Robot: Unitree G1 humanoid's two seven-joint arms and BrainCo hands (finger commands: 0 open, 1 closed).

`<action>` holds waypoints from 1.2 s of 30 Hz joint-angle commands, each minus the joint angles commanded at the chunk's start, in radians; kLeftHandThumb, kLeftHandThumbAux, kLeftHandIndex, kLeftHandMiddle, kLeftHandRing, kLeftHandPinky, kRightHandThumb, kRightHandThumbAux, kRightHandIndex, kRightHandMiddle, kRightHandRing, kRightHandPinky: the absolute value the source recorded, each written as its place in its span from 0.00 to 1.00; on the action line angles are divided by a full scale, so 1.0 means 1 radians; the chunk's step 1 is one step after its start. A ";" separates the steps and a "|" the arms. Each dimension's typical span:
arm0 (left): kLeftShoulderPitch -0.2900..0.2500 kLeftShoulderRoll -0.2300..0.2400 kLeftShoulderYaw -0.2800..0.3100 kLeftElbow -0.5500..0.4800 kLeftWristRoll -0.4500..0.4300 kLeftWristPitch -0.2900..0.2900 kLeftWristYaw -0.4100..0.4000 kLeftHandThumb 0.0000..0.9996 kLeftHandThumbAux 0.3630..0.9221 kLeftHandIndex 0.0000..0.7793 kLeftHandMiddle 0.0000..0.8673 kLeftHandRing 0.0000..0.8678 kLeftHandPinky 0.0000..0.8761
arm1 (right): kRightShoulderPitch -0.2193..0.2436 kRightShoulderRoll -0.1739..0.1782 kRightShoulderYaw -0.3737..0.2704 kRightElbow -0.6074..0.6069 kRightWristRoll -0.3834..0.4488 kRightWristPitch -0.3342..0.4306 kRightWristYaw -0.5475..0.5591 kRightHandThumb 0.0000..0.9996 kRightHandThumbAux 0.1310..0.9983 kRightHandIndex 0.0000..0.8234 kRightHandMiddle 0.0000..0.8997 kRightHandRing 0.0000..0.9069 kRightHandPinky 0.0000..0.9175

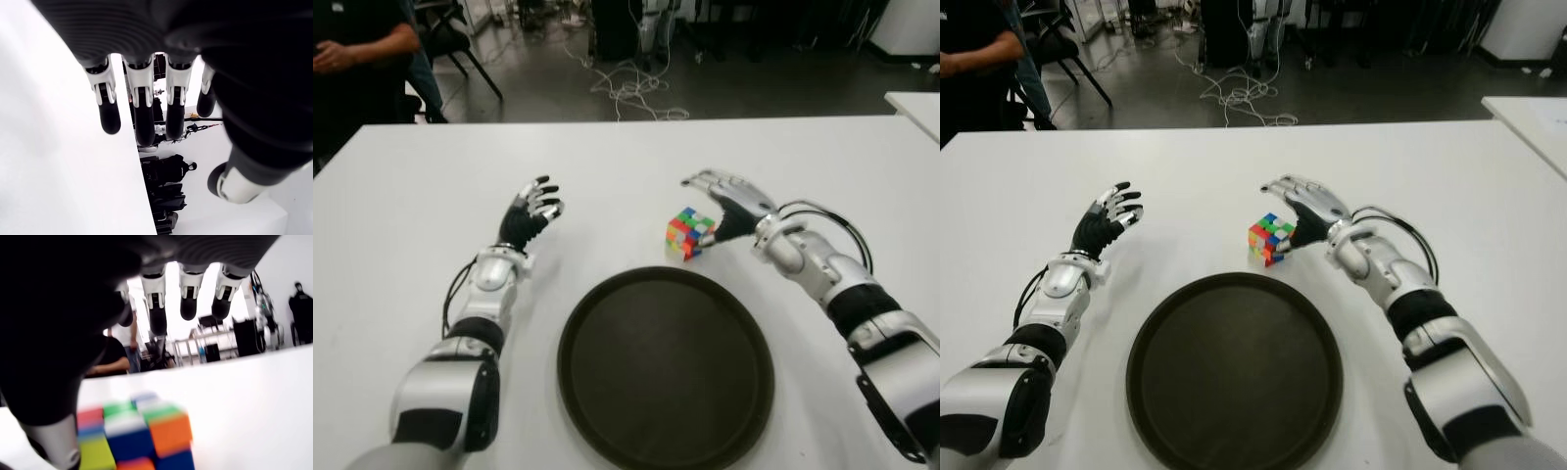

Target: Pick up the Rubik's Cube and put it in the plate

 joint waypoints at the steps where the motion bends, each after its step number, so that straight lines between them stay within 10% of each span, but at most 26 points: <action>1: 0.000 0.000 0.001 0.000 -0.001 0.000 -0.001 0.17 0.64 0.15 0.24 0.23 0.20 | -0.002 0.000 0.003 0.005 -0.001 -0.004 -0.002 0.00 0.70 0.00 0.00 0.00 0.00; 36: -0.001 -0.006 -0.010 -0.002 0.003 -0.003 0.017 0.15 0.65 0.14 0.23 0.24 0.22 | 0.000 0.059 0.132 -0.003 -0.063 0.021 -0.004 0.00 0.78 0.00 0.00 0.00 0.00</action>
